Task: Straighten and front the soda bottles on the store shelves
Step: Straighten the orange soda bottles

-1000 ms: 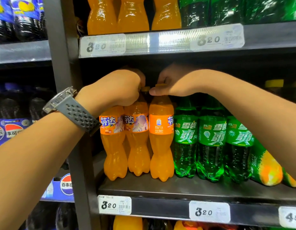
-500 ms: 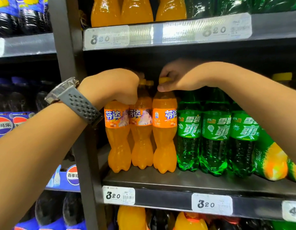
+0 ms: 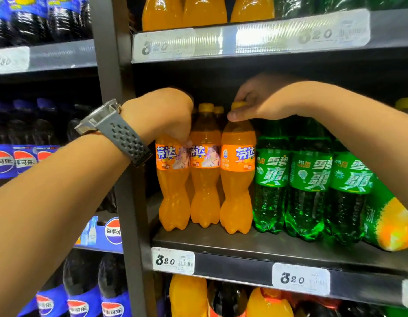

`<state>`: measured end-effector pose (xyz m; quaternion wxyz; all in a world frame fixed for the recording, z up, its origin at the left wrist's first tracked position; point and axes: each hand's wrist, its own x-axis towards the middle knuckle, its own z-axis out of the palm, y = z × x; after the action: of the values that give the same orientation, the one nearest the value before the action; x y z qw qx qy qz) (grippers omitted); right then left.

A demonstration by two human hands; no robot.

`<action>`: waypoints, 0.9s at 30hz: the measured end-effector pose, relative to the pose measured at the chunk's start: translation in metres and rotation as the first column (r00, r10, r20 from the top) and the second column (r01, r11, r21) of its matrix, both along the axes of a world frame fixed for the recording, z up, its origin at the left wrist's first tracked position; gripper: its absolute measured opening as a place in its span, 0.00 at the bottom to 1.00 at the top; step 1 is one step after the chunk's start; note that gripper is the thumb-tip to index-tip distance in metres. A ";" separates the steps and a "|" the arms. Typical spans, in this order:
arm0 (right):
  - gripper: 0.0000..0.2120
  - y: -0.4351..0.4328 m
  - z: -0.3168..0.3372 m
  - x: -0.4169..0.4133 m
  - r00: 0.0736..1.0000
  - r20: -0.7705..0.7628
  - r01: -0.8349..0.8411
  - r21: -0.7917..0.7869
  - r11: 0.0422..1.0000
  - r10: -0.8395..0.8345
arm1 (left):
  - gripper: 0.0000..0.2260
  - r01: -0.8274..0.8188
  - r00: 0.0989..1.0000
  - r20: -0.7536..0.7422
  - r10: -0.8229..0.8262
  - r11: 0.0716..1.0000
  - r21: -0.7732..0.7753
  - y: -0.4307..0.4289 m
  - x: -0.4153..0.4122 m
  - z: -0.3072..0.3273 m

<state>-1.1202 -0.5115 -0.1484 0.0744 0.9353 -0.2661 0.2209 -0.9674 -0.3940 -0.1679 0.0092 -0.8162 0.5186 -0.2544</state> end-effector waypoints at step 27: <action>0.16 0.002 0.000 0.002 0.999 -0.034 0.014 -0.018 1.000 -0.015 | 0.12 0.224 0.968 -0.051 -0.246 0.938 -0.266 -0.013 -0.013 -0.007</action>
<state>-1.1185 -0.5091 -0.1482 0.0886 0.9363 -0.2696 0.2068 -0.9806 -0.4073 -0.1745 -0.1492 -0.7526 0.5748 -0.2845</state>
